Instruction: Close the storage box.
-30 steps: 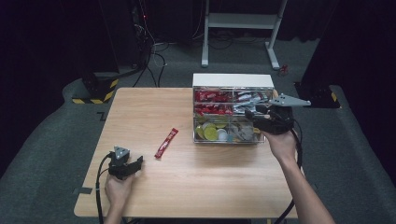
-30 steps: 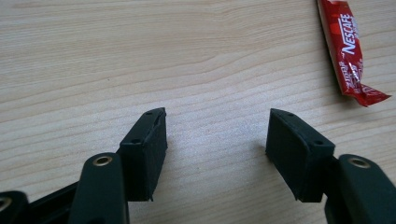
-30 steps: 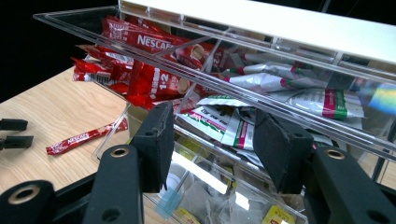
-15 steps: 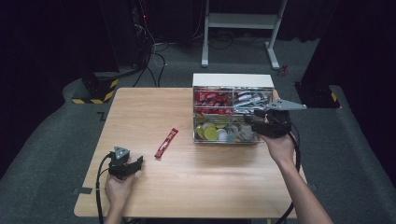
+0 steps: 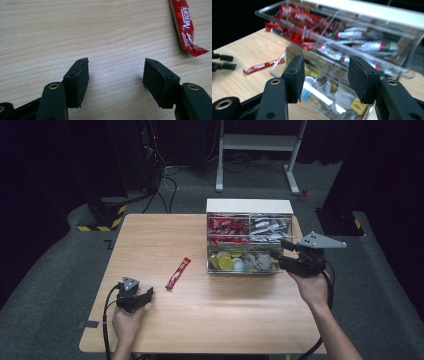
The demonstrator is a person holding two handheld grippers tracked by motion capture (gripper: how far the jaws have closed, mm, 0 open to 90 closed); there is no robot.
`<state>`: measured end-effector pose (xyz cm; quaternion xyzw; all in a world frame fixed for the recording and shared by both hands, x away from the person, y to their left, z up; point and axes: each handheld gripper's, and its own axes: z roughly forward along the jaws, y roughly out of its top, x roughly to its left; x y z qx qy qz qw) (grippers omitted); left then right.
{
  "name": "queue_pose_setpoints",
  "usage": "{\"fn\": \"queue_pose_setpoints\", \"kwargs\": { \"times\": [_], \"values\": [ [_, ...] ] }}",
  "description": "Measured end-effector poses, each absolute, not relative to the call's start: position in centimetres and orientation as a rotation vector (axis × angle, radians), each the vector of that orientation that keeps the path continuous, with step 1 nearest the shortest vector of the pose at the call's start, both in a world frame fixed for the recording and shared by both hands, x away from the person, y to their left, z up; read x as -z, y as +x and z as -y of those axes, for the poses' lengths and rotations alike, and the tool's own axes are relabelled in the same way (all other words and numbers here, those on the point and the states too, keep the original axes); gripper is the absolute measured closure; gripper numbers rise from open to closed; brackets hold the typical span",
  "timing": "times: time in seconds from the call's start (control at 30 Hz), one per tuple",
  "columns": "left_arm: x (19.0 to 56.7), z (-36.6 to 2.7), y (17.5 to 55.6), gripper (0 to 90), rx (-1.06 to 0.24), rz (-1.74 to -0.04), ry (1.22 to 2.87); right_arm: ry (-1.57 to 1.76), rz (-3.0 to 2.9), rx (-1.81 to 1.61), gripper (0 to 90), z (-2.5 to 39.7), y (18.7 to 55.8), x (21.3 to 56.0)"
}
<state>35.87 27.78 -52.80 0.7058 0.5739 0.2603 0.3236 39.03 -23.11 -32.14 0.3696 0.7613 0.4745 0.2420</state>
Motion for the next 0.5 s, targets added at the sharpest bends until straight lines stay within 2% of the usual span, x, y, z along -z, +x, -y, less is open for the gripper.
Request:
{"fn": "queue_pose_setpoints", "kwargs": {
  "times": [0.23,0.5],
  "values": [
    [52.8,-27.8,35.9,37.8,-0.683,-1.506,1.851,1.010,-2.051,-1.300,47.6,23.2,39.8,31.2],
    [52.8,-27.8,35.9,37.7,-0.683,-1.506,1.852,1.073,-2.056,-1.279,47.3,23.1,41.9,32.3]
  ]
}}
